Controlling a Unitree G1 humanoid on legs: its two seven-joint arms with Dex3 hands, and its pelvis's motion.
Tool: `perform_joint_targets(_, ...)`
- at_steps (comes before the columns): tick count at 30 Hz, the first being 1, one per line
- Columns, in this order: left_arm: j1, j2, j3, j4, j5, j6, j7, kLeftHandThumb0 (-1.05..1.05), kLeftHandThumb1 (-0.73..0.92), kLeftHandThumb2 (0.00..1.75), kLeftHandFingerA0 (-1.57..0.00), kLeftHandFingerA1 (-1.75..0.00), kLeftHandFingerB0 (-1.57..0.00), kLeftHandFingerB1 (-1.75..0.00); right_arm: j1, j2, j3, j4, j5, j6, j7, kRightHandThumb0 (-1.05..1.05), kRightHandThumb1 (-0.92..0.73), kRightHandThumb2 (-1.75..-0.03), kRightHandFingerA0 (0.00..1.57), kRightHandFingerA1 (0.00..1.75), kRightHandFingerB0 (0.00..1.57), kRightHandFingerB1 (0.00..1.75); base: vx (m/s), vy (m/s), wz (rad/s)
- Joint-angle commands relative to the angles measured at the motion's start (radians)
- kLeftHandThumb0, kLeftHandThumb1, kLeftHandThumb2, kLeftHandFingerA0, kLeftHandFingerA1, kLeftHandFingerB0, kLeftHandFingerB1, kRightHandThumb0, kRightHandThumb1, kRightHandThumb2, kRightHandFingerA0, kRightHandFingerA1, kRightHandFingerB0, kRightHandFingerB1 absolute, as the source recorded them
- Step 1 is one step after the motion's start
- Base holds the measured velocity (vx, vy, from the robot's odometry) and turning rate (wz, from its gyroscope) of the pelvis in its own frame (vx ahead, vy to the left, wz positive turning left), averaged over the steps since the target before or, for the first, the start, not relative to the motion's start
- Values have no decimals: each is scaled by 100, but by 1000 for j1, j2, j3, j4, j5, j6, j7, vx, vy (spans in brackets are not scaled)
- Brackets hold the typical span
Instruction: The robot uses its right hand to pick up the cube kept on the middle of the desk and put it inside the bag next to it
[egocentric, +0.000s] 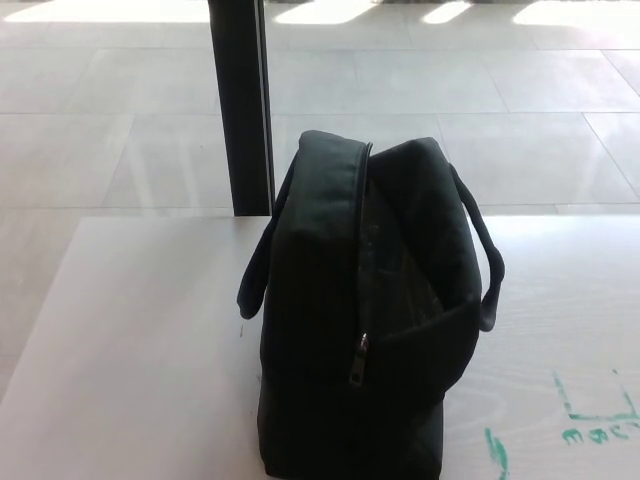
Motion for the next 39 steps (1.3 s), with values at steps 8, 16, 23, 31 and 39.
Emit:
perform_joint_targets(8,28,-11,10,29,-1,45,13,-61,40,83,-27,-58,-44,-59,132,78,-171,453,144,-118,-514,-53,-45,-83,27,54,23,47,0,0,0)
perform_joint_targets(16,31,35,-60,81,83,-12,17,-60,43,86,-24,-56,-40,-58,128,50,-55,612,213,-194,-277,-51,-66,-61,17,46,27,36,0,0,0)
perform_joint_targets(23,1,45,-51,163,78,19,32,-53,42,86,-20,-56,-35,-58,134,-2,88,669,253,-234,-197,-55,-67,-61,25,47,33,32,0,0,0)
perform_joint_targets(31,16,35,-46,117,78,39,33,-56,42,85,-22,-56,-37,-58,161,-35,162,678,335,-274,-211,-54,-68,-61,42,52,36,33,0,0,0)
perform_joint_targets(39,42,26,-29,119,68,36,25,-56,41,86,-22,-57,-39,-59,196,-40,203,667,403,-334,-199,-59,-69,-61,38,49,34,32,0,0,0)
